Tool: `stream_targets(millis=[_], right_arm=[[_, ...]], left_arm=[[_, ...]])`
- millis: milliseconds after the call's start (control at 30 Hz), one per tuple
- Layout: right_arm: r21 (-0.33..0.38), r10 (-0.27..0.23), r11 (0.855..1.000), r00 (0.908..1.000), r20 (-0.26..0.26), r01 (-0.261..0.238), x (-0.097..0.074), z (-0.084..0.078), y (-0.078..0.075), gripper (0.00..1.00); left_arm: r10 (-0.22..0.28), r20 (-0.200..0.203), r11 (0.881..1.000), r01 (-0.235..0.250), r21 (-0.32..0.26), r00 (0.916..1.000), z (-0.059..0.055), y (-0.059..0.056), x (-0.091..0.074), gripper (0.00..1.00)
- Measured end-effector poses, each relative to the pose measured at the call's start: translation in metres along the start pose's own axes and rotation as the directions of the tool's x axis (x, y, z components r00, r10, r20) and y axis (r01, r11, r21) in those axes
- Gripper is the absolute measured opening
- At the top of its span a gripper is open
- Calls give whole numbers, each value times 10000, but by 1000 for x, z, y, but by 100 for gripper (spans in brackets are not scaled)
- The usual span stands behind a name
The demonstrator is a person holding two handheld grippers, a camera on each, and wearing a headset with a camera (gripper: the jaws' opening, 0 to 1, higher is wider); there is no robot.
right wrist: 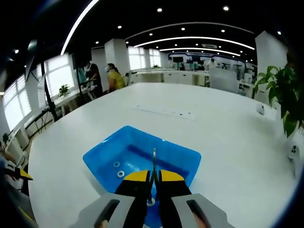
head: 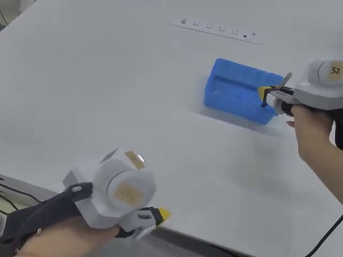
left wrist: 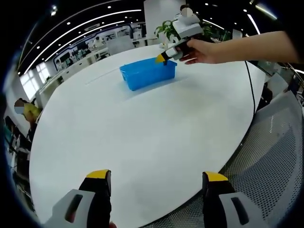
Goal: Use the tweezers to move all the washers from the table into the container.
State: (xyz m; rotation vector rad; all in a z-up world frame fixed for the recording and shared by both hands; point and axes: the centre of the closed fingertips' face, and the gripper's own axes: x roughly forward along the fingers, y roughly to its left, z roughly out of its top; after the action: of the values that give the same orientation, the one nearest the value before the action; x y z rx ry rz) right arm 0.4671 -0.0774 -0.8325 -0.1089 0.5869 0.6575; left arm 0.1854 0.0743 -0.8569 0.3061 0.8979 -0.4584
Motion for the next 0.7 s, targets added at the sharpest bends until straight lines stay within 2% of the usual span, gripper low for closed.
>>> stream_targets(millis=[300,400,600,667,700], right_arm=[[-456,102,9989,9998,-195,-110,3,-2,6,4],[-377,83,9992,9997,-230,-92,2,-2,5,4],[-314,9,9995,9998,210,-3,-17,15,5,4],[-543,188,9984,9991,390,-166,-28,23,11,3],[-1061,484,9933,9983,323,-447,-35,26,18,3]], left_arm=[[27,62,10000,-27,25,10000,1,0,0,68],[-47,4,10000,47,-38,10000,0,-1,0,69],[-29,-29,10000,29,-3,10000,0,-1,0,69],[-42,-56,10000,42,-10,10000,-1,-1,0,69],[-10,-81,10000,11,40,10000,-1,0,0,68]])
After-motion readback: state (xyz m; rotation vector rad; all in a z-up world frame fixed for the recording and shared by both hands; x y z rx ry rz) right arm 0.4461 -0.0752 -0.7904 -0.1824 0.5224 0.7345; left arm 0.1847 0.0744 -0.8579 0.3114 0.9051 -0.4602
